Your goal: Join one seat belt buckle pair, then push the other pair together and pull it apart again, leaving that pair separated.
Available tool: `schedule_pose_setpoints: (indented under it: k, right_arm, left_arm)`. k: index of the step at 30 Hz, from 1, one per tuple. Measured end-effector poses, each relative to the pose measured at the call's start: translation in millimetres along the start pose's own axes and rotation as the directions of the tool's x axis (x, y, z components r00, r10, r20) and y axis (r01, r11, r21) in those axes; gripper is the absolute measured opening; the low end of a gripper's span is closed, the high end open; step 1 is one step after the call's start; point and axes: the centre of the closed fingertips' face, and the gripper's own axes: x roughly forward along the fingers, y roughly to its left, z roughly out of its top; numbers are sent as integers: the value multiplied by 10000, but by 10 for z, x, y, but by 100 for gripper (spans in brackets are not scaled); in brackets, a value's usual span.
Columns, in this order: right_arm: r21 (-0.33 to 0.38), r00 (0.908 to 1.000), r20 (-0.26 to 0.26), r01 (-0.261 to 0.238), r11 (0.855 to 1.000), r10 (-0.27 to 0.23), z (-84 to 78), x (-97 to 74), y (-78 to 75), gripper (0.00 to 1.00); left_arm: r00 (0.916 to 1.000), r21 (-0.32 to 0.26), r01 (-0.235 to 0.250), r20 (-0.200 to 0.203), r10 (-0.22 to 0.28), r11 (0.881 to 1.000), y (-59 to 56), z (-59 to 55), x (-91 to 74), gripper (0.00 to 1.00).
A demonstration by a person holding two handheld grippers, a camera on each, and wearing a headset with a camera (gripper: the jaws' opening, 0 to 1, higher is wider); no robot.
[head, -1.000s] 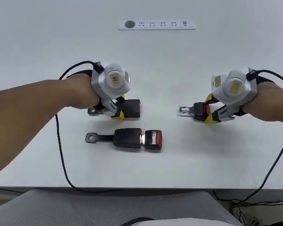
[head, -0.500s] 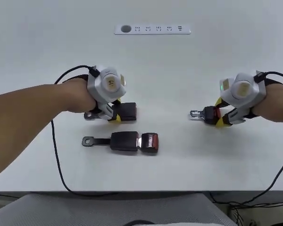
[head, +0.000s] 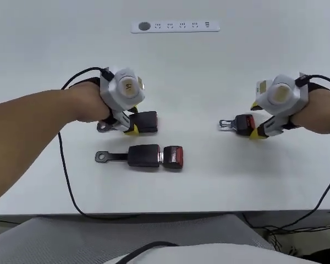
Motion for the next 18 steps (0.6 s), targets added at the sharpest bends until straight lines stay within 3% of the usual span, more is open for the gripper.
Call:
schedule_pose_setpoints:
  k: [2,5,7,11,14,18]
  right_arm:
    - [379,9991,425,58,9993,-74,29,-38,-17,46]
    - [851,9962,841,165,9962,-237,95,-114,10,47]
    - [1231,9908,1269,307,9919,-464,172,-216,40,49]
    - [2034,9763,1974,478,9779,-888,256,-263,86,55]
    - [2189,9698,2232,481,9746,-980,354,-329,238,59]
    - [2279,9579,2568,693,9712,-1287,432,-382,387,65]
  left_arm:
    - [9996,-253,-80,268,87,9996,41,-34,-60,41]
    - [9984,-515,-249,487,274,9984,-45,-52,-186,42]
    - [9975,-661,-285,620,326,9974,-83,-72,-218,43]
    - [9914,-1343,-585,1083,734,9892,-213,-129,-331,48]
    - [9830,-1764,-807,1485,1076,9810,-267,-145,-406,53]
    - [9746,-2055,-1202,1616,1548,9712,-428,-187,-508,62]
